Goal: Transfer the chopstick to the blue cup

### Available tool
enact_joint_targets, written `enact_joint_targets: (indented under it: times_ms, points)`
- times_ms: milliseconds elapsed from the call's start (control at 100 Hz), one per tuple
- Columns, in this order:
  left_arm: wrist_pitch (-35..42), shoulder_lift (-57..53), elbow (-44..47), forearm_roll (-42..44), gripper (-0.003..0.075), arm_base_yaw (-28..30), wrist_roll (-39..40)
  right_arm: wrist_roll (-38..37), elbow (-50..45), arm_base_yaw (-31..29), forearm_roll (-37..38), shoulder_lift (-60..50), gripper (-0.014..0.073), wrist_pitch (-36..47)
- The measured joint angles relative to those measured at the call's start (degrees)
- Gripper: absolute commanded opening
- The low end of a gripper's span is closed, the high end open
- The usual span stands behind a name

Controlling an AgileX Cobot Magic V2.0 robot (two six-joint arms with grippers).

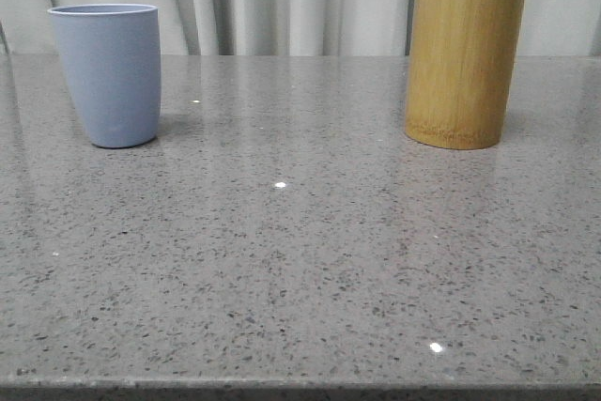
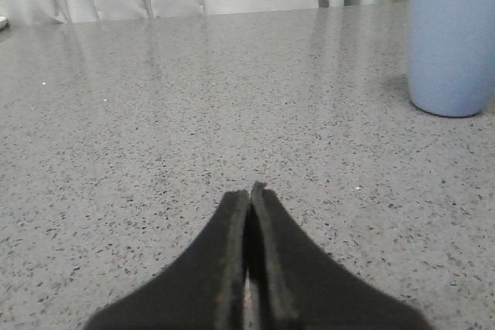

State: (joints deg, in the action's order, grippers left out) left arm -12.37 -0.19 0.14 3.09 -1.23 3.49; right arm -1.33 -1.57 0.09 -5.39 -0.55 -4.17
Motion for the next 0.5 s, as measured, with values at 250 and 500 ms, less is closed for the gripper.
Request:
enact_joint_targets:
  times_ms: [250, 500]
  points:
    - [0.0, 0.0, 0.0, 0.0, -0.0019, 0.0, 0.0, 0.0, 0.0, 0.0, 0.0, 0.0, -0.0067, 0.0]
    - [0.5, 0.0, 0.0, 0.0, -0.0019, 0.0, 0.0, 0.0, 0.0, 0.0, 0.0, 0.0, -0.0067, 0.0]
